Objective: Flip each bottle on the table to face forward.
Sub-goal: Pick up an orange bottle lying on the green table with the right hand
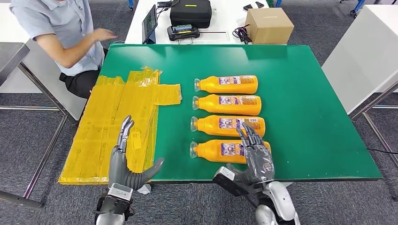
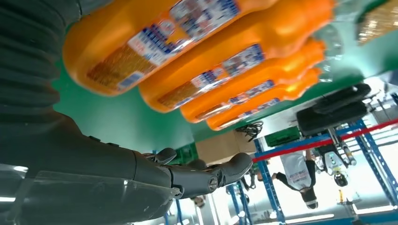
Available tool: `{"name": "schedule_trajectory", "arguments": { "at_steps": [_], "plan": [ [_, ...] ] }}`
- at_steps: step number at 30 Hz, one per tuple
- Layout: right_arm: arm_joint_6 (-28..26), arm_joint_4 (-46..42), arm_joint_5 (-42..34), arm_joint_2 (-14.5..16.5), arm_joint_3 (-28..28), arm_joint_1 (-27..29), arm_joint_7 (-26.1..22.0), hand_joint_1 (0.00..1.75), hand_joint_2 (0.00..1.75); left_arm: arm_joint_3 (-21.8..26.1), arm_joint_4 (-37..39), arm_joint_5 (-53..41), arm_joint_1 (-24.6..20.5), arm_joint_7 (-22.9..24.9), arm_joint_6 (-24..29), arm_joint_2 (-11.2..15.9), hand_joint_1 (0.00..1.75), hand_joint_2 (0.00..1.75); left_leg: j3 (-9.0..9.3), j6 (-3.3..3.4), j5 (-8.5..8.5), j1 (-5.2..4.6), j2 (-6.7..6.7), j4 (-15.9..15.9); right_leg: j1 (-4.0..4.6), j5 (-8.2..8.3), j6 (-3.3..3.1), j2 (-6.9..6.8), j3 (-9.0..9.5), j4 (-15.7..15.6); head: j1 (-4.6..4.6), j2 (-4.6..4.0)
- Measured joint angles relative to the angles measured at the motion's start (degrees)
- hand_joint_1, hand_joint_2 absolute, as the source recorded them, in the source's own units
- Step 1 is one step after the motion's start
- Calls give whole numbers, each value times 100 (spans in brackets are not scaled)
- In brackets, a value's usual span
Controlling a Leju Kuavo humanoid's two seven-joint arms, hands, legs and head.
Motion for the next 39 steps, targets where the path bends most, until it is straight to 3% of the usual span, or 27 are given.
{"name": "schedule_trajectory", "arguments": {
  "at_steps": [8, 16, 25, 39],
  "plan": [
    [421, 61, 488, -564, 222, -86, 364, 0, 175, -30, 37, -139, 21, 86, -134, -110, 0, 175, -4, 0, -1, 1, 0, 0, 2, -1, 0, 0, -3, 0, -1, 0],
    [647, 249, 555, -959, 455, -196, 471, 0, 175, -51, 75, -225, 14, 116, -254, -202, 0, 175, -4, 0, -1, 1, 0, 0, 1, -1, 0, 0, -3, 0, -1, 0],
    [1391, 606, 376, -1627, 892, -553, 813, 0, 175, -179, 154, -287, -7, 119, -268, -224, 0, 175, -5, 0, -1, -1, -2, 1, 0, 0, 1, 0, -2, 0, -2, 0],
    [1650, 680, 370, -2283, 1230, -784, 1126, 0, 175, -344, 155, -342, -6, 214, -241, -216, 0, 175, -5, 1, -1, 0, -2, 1, 1, 0, 1, -1, -2, 0, -3, 0]
  ]
}}
